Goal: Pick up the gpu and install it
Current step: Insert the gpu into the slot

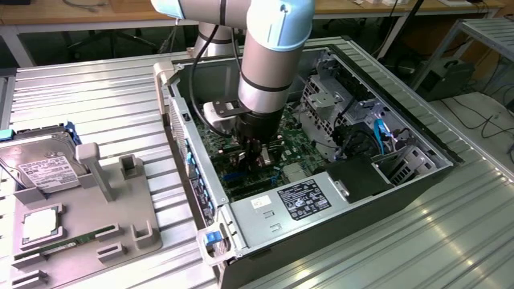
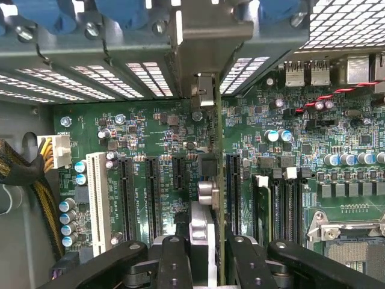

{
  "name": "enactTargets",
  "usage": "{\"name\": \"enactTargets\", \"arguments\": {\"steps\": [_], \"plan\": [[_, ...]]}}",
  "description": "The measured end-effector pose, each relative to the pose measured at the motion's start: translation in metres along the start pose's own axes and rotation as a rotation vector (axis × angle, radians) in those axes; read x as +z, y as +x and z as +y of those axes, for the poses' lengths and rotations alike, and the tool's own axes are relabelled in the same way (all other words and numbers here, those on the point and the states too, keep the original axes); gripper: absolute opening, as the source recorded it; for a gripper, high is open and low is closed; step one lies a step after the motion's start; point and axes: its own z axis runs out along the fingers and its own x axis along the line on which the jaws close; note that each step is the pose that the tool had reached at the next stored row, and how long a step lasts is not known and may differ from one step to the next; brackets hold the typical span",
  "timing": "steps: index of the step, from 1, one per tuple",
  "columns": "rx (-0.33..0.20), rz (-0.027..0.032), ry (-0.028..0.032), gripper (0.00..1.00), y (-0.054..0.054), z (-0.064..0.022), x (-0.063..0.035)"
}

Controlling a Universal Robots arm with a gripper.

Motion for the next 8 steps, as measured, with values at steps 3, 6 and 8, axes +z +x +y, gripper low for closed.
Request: {"name": "enactTargets", "arguments": {"steps": [3, 6, 8], "plan": [[0.000, 0.0000, 0.0000, 0.29, 0.0000, 0.0000, 0.0000], [0.000, 0.0001, 0.0000, 0.29, 0.0000, 0.0000, 0.0000], [0.000, 0.0000, 0.0000, 0.29, 0.0000, 0.0000, 0.0001]]}}
